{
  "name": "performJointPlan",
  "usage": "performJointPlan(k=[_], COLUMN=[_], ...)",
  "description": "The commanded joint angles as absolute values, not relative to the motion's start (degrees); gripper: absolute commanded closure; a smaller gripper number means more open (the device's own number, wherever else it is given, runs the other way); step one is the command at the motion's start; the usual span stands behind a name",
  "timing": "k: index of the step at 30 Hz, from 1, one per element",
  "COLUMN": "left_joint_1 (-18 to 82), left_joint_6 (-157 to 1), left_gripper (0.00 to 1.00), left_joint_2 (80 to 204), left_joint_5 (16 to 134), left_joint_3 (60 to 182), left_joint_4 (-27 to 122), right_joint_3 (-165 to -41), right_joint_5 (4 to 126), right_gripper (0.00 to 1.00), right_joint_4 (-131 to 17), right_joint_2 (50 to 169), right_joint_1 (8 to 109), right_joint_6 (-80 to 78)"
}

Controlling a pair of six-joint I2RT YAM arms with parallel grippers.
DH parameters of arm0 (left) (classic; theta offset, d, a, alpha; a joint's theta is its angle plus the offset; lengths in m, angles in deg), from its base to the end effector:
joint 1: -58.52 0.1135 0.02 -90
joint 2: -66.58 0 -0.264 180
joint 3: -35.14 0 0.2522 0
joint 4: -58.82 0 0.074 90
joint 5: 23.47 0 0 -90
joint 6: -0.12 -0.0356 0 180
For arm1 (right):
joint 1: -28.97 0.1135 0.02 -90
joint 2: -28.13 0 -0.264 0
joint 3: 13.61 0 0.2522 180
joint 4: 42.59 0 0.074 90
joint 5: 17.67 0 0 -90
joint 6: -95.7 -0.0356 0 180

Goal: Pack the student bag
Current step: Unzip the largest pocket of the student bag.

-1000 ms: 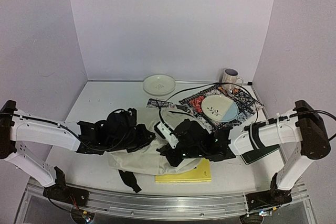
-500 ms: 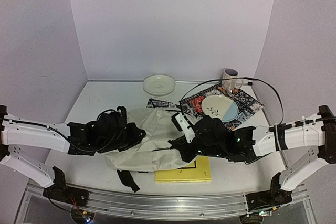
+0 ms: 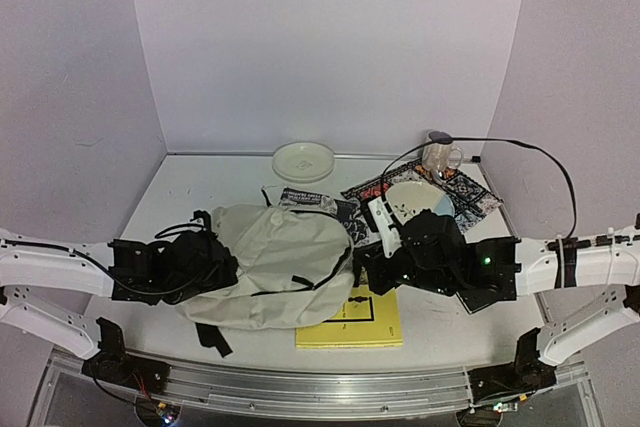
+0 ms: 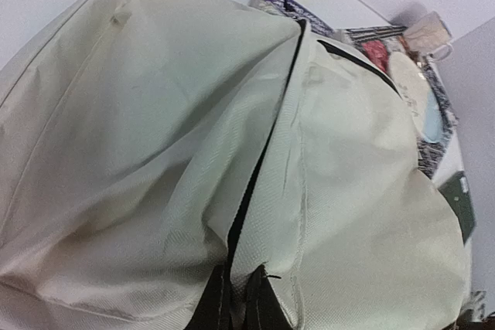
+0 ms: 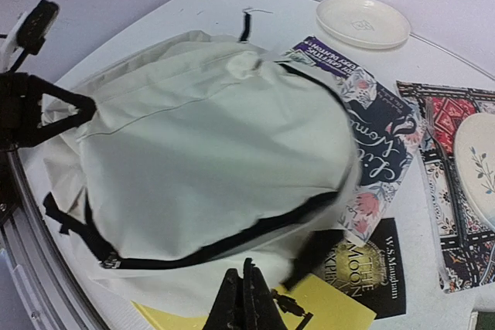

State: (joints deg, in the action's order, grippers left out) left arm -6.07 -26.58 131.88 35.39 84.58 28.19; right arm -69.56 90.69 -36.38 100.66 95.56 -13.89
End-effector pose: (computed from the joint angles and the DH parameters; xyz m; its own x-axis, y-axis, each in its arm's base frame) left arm 0.1128 -0.1946 0.2087 -0.6940 -0.3211 -0.6444 0.0007 0.8948 -0.4466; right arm 0.1249 0.2603 0.2740 -0.3181 0.0661 -0.9457 -0.6806 0.6785 0.2764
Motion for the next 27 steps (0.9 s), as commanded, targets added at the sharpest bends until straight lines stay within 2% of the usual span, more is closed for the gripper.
performJointPlan(k=[1,9,12,19,27], left_joint_1=[-5.0,-5.1,-5.1,-5.1,-5.1], left_joint_6=[-28.1,-31.1,-32.5,-34.0,-34.3], left_gripper=[1.0,1.0,1.0,1.0,1.0], left_joint_2=[128.2,126.6,127.6,126.6,125.4], left_joint_5=[25.2,26.8,27.9,28.6,29.2], left_joint_3=[81.6,85.0,87.1,87.0,86.1], left_joint_4=[15.9,15.7,16.2,16.9,18.1], right_joint_3=[-71.1,-79.8,-82.1,-88.5,-94.9], right_joint_5=[91.0,74.5,68.6,64.9,62.7], right_gripper=[1.0,0.99,0.75,0.55,0.52], right_joint_4=[-37.9,-34.8,-34.8,-38.1,-42.0], right_joint_2=[102.7,113.5,116.1,121.6,129.0], right_joint_1=[94.4,94.4,94.4,94.4,94.4], right_joint_6=[-14.5,-12.1,-13.6,-17.8,-20.1])
